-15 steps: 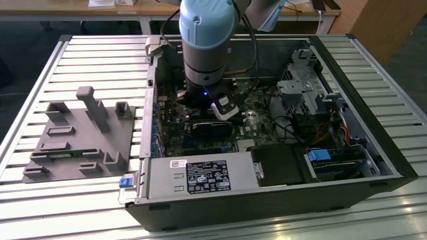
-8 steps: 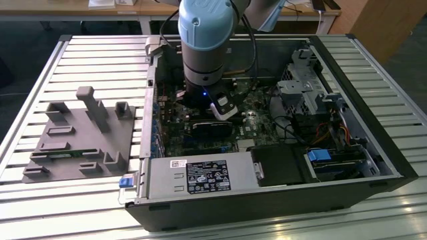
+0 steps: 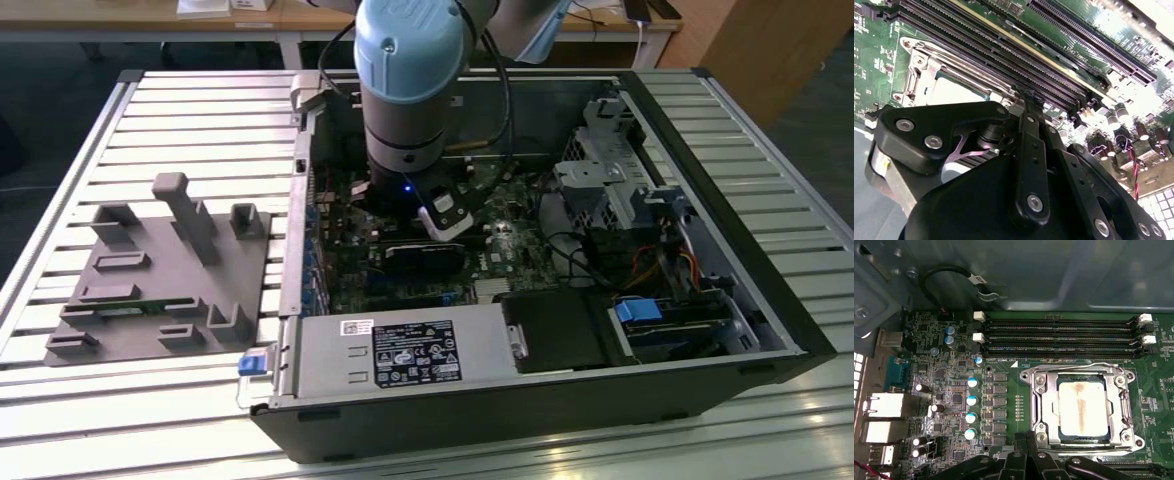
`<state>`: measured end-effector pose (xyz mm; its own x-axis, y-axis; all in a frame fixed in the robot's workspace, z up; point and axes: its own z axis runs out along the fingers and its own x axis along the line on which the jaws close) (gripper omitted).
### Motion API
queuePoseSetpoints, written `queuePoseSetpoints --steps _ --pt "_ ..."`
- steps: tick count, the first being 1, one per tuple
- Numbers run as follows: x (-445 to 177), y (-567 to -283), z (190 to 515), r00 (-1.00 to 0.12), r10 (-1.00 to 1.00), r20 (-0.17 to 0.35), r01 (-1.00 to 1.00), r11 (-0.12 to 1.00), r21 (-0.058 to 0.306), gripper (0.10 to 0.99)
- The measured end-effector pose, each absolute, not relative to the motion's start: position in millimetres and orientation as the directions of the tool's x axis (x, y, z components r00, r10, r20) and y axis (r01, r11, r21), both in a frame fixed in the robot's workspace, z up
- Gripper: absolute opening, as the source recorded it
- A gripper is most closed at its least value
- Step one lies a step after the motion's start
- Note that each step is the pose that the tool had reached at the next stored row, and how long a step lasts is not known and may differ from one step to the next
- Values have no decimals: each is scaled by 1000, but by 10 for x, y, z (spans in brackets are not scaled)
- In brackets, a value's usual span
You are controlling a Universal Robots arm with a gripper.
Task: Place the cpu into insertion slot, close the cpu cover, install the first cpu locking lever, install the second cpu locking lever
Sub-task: 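Install the second cpu locking lever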
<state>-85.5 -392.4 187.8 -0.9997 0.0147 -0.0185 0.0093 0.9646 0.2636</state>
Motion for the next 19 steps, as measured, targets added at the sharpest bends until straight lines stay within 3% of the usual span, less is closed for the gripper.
queuePoseSetpoints --steps 19 --pt "-855 -3929 1908 -1000 15 -19 9 964 264 122"
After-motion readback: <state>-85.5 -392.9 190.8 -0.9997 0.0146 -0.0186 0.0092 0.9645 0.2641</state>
